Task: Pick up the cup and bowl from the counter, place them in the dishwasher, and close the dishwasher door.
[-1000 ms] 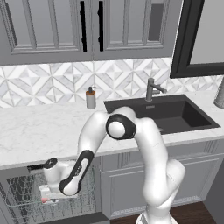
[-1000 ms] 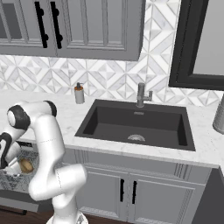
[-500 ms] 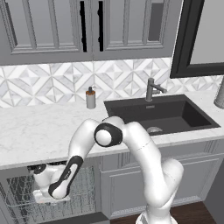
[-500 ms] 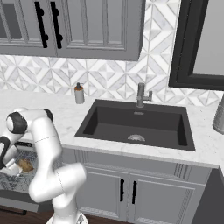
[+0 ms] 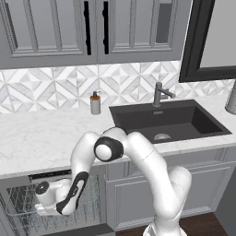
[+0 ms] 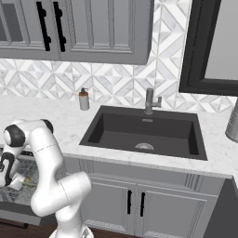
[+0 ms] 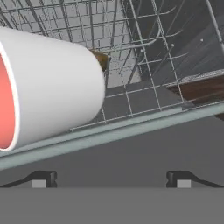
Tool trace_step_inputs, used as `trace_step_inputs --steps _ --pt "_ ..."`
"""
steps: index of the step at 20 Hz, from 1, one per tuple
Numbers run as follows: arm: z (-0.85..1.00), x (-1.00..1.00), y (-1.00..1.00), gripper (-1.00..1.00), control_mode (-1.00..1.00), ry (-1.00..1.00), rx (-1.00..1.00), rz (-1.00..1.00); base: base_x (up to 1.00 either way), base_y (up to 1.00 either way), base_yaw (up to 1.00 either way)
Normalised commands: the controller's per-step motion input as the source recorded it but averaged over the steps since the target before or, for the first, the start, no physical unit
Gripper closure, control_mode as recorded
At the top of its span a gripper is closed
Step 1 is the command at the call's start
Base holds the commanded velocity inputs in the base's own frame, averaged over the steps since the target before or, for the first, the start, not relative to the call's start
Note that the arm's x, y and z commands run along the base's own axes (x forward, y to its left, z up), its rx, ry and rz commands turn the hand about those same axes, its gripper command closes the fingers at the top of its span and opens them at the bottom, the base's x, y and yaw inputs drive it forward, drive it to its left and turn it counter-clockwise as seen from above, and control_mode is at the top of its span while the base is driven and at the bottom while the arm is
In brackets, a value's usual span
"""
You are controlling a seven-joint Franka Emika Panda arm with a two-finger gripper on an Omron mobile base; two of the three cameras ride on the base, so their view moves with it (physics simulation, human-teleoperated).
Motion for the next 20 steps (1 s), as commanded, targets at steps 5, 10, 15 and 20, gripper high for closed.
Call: trace_step_inputs --steps 5,10,15,20 --pt "-0.29 0.31 -0.02 -1.00 -1.00 -0.11 0.00 0.00 0.00 0.00 0.00" --pt "-0.02 0.84 -0.34 -1.00 -1.00 -0.20 0.01 0.00 0.00 0.00 0.00" --pt "0.11 0.85 -0.41 -1.00 -1.00 -0.05 0.02 -0.01 0.00 0.00 0.00" --pt "0.46 -0.51 0.60 -1.00 -1.00 0.08 -0.01 0.08 0.00 0.00 0.00"
